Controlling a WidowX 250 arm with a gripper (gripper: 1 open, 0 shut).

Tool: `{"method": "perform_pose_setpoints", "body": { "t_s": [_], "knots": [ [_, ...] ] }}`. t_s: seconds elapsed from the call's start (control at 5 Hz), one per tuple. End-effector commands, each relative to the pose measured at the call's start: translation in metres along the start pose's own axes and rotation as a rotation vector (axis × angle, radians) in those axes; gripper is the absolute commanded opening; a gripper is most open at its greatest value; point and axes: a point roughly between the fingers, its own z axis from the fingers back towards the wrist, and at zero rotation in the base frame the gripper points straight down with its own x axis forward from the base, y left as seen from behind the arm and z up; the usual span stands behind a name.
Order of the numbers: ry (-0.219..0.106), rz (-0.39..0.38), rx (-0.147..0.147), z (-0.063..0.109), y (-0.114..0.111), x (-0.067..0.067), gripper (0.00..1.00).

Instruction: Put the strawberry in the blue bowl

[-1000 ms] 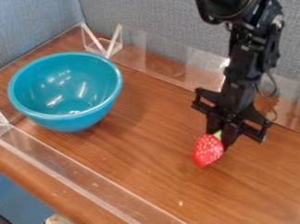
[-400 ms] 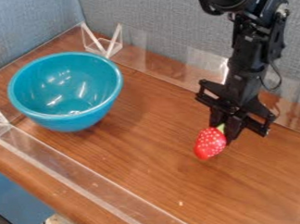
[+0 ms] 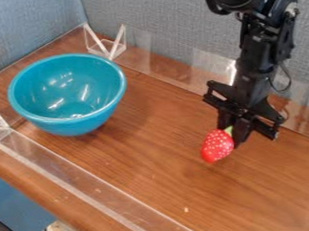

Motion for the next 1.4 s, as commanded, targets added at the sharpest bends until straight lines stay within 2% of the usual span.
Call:
{"method": "perform_pose_setpoints", "body": {
  "t_s": [0.0, 0.6, 0.8, 1.0, 1.2],
  "knots": [
    [-0.093, -0.016, -0.003, 0.025, 0.000, 0.011, 0.00],
    [-0.096, -0.055, -0.009, 0.017, 0.002, 0.015, 0.00],
    [-0.125, -0.025, -0.002, 0.041, 0.017, 0.012, 0.00],
    [-0.171, 0.061, 0.021, 0.084, 0.058, -0.002, 0.00],
    [-0.250, 0.167, 0.075, 0.134, 0.101, -0.031, 0.00]
  ]
}}
